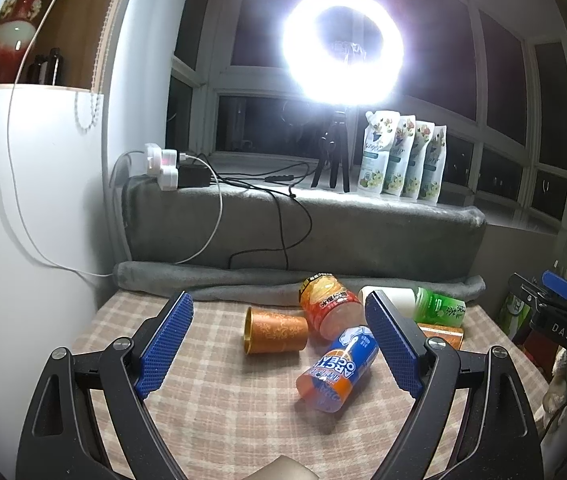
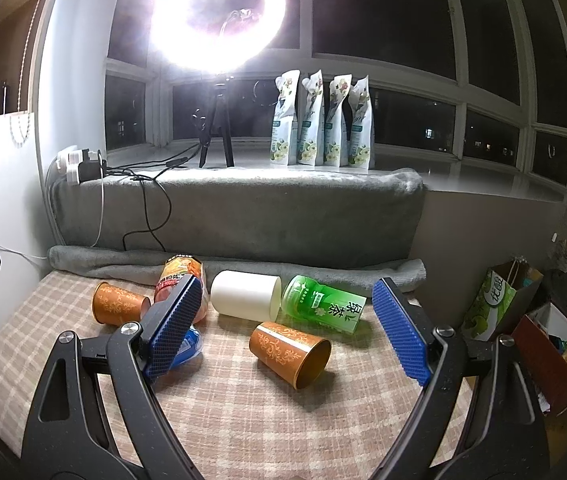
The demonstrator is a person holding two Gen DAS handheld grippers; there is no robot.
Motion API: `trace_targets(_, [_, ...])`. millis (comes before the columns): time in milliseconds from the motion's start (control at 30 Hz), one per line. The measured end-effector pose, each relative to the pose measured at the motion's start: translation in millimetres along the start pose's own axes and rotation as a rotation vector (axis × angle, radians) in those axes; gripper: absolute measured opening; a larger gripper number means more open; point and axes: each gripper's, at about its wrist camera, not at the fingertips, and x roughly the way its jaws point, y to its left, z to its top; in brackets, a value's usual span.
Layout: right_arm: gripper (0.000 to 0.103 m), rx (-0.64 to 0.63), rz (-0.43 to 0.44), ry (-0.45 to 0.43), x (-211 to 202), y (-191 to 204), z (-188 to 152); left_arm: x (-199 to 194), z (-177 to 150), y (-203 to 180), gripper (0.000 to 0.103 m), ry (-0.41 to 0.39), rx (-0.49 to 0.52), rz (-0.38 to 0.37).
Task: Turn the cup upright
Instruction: 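Move the right tool toward the white cup lying on its side, then close the right gripper around the white cup's body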
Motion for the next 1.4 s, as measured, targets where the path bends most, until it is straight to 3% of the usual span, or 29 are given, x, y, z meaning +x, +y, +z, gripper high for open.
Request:
trace_targets(300, [0.090,-0.109,0.163,0.078,41.3,-8.8,10.4,13.2,-4.1,2.5,0.089,-0.003,0.060,0.003])
trace_targets(567, [0.090,-0.269,0.329,0.239,110.1,-9.1,20.8,33.0,-16.6,8.2,0.089,0.041,0.034,-0.041])
trace_targets(867, [0.090,-0.485,0.489,0.426,191.3,13.3,16.2,51.3,-23.6,13.7,0.089,0.104,0.108,0.003])
trace_targets(1133, [0.090,-0.663,0.519,0.506,240.9,33.5,4.7,57.5,-22.6,23.4,0.089,0.131,0.110,0.056])
trace_targets(1400, [0.090,-0.822,0.540,0.588,277.1,55.1,-13.5,72.8,-27.7,26.1,0.088,0.188,0.108,0.061])
